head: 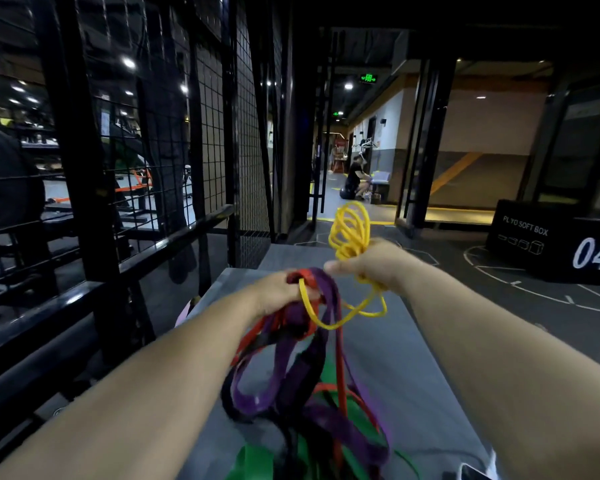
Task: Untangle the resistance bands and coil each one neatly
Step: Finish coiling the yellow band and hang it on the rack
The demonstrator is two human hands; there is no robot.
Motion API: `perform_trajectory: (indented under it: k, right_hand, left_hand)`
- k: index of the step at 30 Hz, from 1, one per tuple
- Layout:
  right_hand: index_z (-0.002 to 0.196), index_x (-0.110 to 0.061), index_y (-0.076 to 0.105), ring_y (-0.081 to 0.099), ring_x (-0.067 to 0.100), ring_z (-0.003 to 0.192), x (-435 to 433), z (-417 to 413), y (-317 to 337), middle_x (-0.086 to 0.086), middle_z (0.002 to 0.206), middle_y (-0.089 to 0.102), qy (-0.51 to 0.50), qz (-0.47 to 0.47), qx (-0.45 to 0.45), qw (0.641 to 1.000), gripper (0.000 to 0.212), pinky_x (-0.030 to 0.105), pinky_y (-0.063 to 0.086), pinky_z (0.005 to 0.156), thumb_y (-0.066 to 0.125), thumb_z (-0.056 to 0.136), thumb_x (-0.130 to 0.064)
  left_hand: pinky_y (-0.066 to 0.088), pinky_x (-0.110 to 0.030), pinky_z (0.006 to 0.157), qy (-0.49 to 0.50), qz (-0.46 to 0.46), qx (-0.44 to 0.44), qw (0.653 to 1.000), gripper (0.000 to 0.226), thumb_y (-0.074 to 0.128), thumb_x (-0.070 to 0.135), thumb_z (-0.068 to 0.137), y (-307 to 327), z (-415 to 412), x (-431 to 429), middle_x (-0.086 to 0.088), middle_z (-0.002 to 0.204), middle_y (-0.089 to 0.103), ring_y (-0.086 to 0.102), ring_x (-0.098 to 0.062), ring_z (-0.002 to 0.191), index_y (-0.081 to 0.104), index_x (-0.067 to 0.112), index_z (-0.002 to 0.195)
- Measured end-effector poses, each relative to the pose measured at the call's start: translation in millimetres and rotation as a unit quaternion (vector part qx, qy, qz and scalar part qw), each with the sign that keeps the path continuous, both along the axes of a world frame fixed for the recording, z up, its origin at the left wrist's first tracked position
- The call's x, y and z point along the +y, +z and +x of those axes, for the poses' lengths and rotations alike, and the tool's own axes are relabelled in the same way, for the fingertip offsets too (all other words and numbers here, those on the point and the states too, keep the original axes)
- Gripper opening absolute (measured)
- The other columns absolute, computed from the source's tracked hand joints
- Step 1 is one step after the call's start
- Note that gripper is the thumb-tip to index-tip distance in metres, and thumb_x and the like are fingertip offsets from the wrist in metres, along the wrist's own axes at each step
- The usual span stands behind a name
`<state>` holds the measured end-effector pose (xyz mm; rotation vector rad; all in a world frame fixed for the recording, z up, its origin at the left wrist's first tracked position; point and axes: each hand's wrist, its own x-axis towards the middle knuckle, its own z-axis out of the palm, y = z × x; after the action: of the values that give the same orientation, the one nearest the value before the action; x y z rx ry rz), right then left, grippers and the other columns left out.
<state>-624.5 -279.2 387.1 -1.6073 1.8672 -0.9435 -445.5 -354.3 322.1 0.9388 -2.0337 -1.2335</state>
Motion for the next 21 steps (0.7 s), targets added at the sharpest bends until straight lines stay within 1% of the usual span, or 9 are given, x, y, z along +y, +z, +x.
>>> perform_trajectory:
  k: [2,3,5,7,9,11,13,17,21]
  right_hand:
    - [0.100,-0.016,0.065,0.061,0.013,0.085,-3.5,5.6,-10.5,-0.006,0.088,0.064,0.042,0.006,-0.017,0.999,0.042,0.024,0.048,0.070,0.086,0.069,-0.036]
    - [0.102,-0.018,0.065,0.062,0.013,0.091,-5.6,8.6,-13.6,-0.007,0.093,0.067,0.071,0.001,-0.035,0.997,0.042,0.024,0.049,0.079,0.086,0.069,-0.033]
    - [0.113,-0.020,0.063,0.062,0.012,0.103,-12.5,12.3,-15.2,-0.007,0.107,0.069,0.119,-0.005,-0.065,0.991,0.055,0.030,0.049,0.096,0.089,0.066,-0.029]
    - [0.127,-0.018,0.053,0.058,0.013,0.113,-18.2,14.8,-14.2,-0.006,0.118,0.064,0.135,-0.014,-0.065,0.989,0.077,0.036,0.045,0.103,0.091,0.061,-0.027]
    - [0.130,-0.020,0.040,0.054,0.013,0.114,-19.7,18.0,-10.4,-0.010,0.116,0.057,0.118,-0.031,-0.058,0.991,0.087,0.032,0.044,0.097,0.092,0.060,-0.026]
    - [0.129,-0.021,0.036,0.054,0.014,0.114,-18.9,22.6,-7.6,-0.009,0.115,0.056,0.121,-0.042,-0.064,0.990,0.093,0.030,0.044,0.092,0.094,0.056,-0.029]
    - [0.133,-0.019,0.040,0.056,0.013,0.114,-20.9,25.7,-8.5,-0.005,0.120,0.058,0.142,-0.045,-0.081,0.986,0.101,0.032,0.048,0.093,0.094,0.050,-0.041]
    - [0.123,-0.024,0.054,0.062,0.016,0.109,-22.0,31.0,-13.9,-0.002,0.117,0.065,0.138,-0.048,-0.051,0.988,0.108,0.040,0.051,0.097,0.091,0.030,-0.064]
    - [0.108,-0.031,0.053,0.062,0.012,0.096,-21.1,28.9,-19.2,-0.009,0.100,0.066,0.025,-0.048,0.049,0.997,0.080,0.037,0.052,0.090,0.093,0.041,-0.052]
  left_hand:
    - [0.051,-0.030,0.089,0.003,0.008,0.027,1.000,0.019,0.075,0.028,0.074,20.0,3.9,-0.9,-0.005,0.092,0.072,0.068,-0.015,0.083,0.071,0.019,0.091]
    - [0.050,-0.036,0.091,0.004,0.014,0.030,0.999,0.026,0.075,0.030,0.071,29.4,4.9,-1.1,-0.009,0.093,0.072,0.067,-0.021,0.085,0.072,0.015,0.091]
    - [0.051,-0.039,0.084,0.009,0.024,0.020,0.999,0.045,0.074,0.035,0.066,45.2,7.4,-1.6,-0.016,0.097,0.071,0.065,-0.026,0.083,0.071,0.006,0.101]
    - [0.051,-0.035,0.073,0.023,0.030,0.001,0.999,0.047,0.071,0.034,0.073,56.7,9.1,-1.8,-0.023,0.097,0.069,0.063,-0.028,0.077,0.068,0.002,0.107]
    - [0.054,-0.032,0.064,0.052,0.027,-0.028,0.998,0.038,0.067,0.030,0.082,64.9,10.1,-2.4,-0.023,0.092,0.069,0.064,-0.029,0.071,0.067,0.000,0.106]
    - [0.057,-0.037,0.074,0.090,0.018,-0.069,0.993,0.036,0.067,0.034,0.081,69.2,9.0,-2.8,-0.020,0.095,0.072,0.068,-0.030,0.077,0.071,0.004,0.100]
    - [0.057,-0.043,0.085,0.133,0.011,-0.100,0.986,0.039,0.070,0.042,0.074,69.3,6.8,-5.7,-0.015,0.095,0.073,0.070,-0.031,0.085,0.071,0.010,0.095]
    - [0.055,-0.041,0.087,0.185,-0.021,-0.150,0.971,0.046,0.070,0.047,0.073,65.2,4.0,-11.6,-0.010,0.097,0.069,0.066,-0.028,0.088,0.069,0.009,0.100]
    - [0.053,-0.036,0.083,0.197,-0.022,-0.154,0.968,0.051,0.076,0.050,0.070,62.7,-0.2,-10.2,-0.008,0.093,0.066,0.062,-0.026,0.088,0.067,0.007,0.096]
